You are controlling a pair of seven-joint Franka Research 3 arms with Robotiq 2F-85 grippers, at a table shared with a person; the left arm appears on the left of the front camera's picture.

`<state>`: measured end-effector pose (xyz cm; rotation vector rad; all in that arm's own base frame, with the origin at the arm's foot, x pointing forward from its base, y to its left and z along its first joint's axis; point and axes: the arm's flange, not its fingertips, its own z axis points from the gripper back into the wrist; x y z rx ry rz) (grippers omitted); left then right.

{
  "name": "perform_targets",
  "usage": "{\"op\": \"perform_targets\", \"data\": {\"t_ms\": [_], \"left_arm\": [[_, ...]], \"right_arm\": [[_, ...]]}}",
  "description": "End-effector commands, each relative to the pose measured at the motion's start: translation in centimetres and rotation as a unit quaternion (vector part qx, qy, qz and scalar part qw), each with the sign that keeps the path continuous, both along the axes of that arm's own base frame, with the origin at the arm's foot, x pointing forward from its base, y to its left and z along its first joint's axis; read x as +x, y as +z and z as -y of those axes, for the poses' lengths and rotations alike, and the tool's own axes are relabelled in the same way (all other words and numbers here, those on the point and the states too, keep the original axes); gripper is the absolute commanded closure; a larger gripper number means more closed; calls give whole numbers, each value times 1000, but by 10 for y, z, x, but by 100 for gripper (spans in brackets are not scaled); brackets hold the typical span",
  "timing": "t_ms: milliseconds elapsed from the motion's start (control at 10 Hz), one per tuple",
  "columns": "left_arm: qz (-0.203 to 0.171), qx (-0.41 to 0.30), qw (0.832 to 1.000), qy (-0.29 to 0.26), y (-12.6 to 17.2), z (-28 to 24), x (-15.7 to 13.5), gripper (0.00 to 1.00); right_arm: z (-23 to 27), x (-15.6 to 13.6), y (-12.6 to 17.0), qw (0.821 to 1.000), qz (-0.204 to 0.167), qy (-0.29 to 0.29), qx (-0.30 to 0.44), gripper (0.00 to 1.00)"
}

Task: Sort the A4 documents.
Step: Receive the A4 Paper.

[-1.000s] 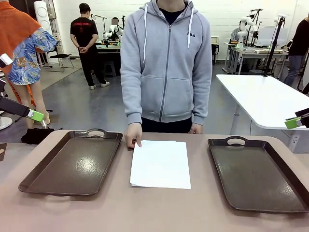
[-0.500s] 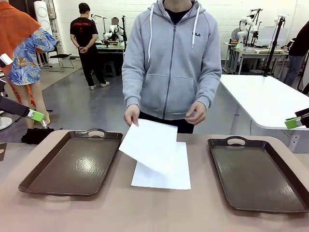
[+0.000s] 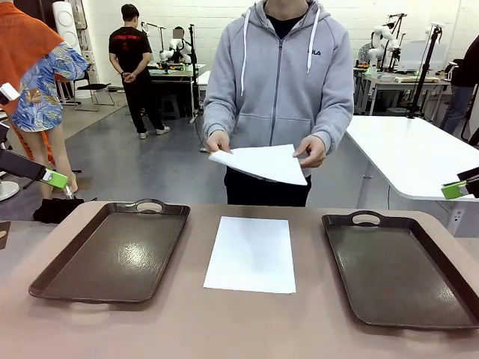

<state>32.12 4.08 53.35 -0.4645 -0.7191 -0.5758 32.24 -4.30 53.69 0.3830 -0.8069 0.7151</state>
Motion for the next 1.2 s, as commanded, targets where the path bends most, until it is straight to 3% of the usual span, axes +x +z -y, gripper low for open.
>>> {"op": "perform_targets", "data": {"t_ms": [0,1100], "left_arm": [[2,-6,1000,-3,1,0,-1,0],[2,-6,1000,-3,1,0,-1,0]], "right_arm": [[-1,2,-2,1000,-1,7,6,0],[-1,2,-2,1000,-1,7,6,0]]}}
